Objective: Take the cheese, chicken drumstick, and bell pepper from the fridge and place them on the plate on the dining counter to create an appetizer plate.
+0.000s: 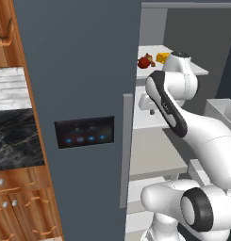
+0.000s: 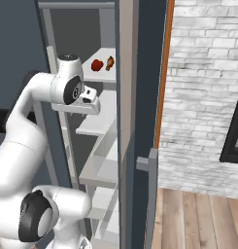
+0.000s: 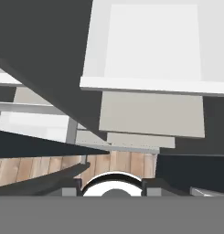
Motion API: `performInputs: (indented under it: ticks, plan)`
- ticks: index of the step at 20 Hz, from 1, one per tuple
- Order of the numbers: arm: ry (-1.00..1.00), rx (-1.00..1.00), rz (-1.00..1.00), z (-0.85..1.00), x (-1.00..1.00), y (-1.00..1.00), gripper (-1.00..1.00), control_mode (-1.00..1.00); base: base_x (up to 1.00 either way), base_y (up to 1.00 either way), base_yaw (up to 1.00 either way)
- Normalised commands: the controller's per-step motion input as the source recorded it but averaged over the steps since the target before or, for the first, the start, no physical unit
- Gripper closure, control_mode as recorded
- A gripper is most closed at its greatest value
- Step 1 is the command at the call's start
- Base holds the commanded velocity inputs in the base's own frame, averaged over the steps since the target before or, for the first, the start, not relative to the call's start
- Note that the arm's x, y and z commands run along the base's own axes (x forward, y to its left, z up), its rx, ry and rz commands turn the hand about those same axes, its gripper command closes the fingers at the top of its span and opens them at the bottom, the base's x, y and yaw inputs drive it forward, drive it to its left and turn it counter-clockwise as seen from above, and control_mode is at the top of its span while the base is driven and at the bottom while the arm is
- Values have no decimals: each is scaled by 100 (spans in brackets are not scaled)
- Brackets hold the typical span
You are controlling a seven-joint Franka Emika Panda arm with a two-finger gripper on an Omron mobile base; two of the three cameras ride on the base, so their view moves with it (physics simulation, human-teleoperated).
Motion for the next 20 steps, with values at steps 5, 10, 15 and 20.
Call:
performInputs:
  ticks: [5, 10, 15, 20]
  plan:
    - [-3, 0, -1, 0, -11, 0, -100, -100, 0, 0, 0]
    - [-16, 0, 0, 12, -21, -2, -100, -100, 0, 0, 0]
    - [-17, 0, 0, 26, -22, -6, -100, -100, 0, 0, 0]
    - [-18, 0, -1, 38, -11, -15, -100, -100, 0, 0, 0]
